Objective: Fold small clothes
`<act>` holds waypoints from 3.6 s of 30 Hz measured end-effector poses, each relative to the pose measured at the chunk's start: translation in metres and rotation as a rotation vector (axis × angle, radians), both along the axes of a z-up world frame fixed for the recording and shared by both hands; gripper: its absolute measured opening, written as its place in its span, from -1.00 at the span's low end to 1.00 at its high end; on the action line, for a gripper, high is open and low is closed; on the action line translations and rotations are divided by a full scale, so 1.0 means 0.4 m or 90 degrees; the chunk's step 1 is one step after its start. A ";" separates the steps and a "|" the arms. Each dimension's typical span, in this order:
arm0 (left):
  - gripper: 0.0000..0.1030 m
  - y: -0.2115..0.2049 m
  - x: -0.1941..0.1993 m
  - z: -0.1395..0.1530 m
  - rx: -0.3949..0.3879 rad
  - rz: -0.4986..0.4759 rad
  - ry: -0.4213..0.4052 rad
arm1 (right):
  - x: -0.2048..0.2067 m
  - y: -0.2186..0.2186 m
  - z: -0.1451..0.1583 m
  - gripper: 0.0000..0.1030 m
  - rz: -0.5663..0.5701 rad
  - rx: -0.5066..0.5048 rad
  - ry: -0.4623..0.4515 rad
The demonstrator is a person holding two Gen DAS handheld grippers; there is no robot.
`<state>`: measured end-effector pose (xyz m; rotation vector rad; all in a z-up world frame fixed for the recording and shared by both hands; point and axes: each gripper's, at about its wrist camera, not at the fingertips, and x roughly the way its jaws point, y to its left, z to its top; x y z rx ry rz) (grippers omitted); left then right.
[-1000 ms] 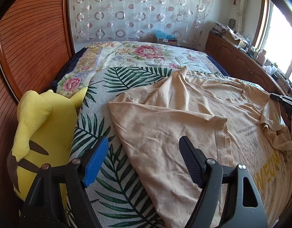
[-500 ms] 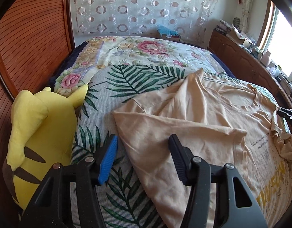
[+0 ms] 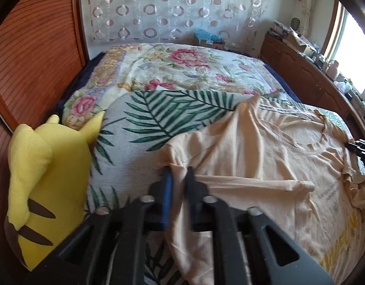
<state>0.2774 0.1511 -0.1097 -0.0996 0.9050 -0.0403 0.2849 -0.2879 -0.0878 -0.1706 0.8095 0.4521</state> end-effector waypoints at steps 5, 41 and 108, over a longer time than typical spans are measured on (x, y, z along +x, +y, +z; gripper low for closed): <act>-0.89 -0.053 -0.067 0.069 0.000 -0.029 -0.044 | -0.063 0.021 0.052 -0.82 0.011 0.004 -0.061; -0.89 -0.045 -0.816 0.137 -0.047 -0.010 -0.097 | -0.896 -0.319 0.079 -0.83 0.023 0.052 -0.017; -0.30 -0.119 -0.508 -0.007 -0.014 -0.093 0.016 | -0.567 -0.268 -0.027 0.11 -0.050 0.113 0.034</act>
